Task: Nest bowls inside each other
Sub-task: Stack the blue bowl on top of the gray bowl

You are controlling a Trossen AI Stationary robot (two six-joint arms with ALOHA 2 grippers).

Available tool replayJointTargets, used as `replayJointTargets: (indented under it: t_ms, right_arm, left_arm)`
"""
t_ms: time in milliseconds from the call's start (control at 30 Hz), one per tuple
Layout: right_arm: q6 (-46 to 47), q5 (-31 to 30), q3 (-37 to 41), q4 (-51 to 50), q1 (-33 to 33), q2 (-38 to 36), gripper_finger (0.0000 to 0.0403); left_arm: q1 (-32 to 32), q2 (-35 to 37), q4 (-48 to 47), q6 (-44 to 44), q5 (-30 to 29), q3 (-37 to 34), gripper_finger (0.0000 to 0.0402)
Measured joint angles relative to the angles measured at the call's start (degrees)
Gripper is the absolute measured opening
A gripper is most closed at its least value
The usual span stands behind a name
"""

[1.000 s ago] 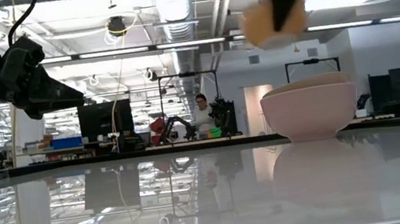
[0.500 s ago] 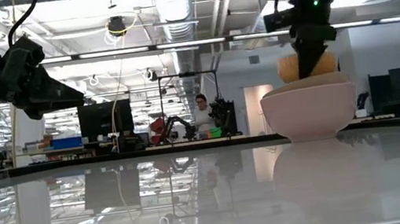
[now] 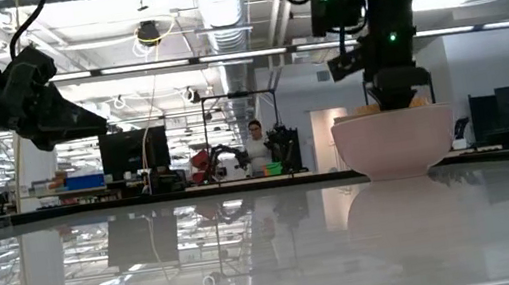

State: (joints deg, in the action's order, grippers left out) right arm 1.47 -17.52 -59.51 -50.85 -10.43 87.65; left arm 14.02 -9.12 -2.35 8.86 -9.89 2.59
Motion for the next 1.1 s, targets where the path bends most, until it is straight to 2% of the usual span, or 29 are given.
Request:
replayJointTargets:
  t_ms: [533, 800, 1100]
  right_arm:
    - [-1.5, -0.1, 0.0, 1.1, -3.4, -2.9, 0.0041]
    - [-3.4, 4.5, 2.0, 7.0, -7.0, -2.9, 0.0041]
    - [-3.4, 4.7, 3.0, 7.6, -7.3, -2.9, 0.0041]
  left_arm:
    - [0.0, 0.0, -0.2, 0.9, 0.0, 0.0, 0.0158]
    - [0.0, 0.0, -0.3, 1.0, 0.0, 0.0, 0.0158]
    - [0.0, 0.0, -0.4, 1.0, 0.0, 0.0, 0.0158]
